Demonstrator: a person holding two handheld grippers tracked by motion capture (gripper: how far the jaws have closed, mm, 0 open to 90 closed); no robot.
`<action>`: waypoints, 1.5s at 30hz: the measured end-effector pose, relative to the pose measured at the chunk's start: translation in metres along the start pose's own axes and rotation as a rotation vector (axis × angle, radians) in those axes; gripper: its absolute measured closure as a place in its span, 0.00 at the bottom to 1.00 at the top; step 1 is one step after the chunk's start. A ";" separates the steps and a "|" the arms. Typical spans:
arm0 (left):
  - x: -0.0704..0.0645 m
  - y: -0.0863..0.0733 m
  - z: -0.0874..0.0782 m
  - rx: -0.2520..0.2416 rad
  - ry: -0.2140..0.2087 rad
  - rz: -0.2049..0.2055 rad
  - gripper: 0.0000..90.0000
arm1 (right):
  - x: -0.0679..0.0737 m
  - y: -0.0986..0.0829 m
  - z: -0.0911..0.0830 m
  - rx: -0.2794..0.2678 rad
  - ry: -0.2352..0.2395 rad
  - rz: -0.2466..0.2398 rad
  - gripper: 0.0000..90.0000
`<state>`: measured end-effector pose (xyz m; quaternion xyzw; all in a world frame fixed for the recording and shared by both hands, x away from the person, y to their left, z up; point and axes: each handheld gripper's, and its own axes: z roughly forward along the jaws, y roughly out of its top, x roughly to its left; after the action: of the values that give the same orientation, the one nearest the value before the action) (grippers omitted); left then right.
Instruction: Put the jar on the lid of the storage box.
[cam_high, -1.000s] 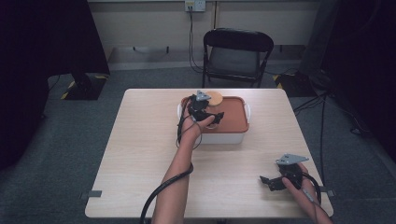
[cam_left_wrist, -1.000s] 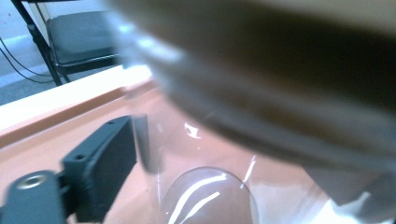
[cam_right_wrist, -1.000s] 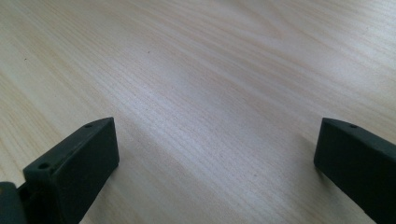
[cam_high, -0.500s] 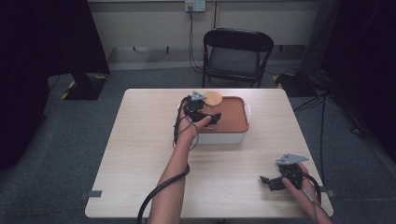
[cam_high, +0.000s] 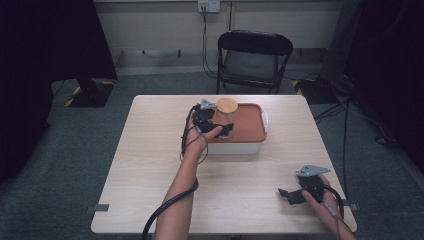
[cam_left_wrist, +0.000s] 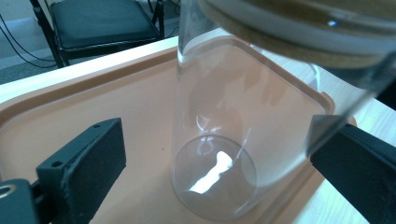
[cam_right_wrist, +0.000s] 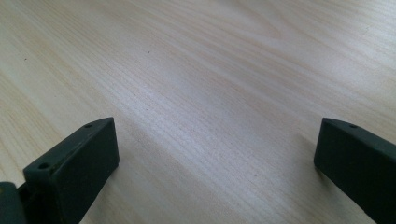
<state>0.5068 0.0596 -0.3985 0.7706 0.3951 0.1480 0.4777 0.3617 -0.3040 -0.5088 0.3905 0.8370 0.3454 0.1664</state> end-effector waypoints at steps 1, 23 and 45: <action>0.000 -0.001 -0.001 0.000 -0.003 0.001 0.03 | 0.000 0.000 0.000 0.000 0.000 0.000 0.00; -0.004 -0.015 -0.019 0.004 -0.015 0.023 0.01 | 0.000 0.000 0.000 0.001 0.000 0.000 0.00; -0.011 -0.029 -0.024 0.021 -0.039 0.031 0.02 | 0.000 0.000 0.000 0.001 0.000 0.000 0.00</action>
<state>0.4716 0.0725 -0.4097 0.7844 0.3753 0.1360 0.4747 0.3617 -0.3041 -0.5088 0.3903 0.8372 0.3451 0.1664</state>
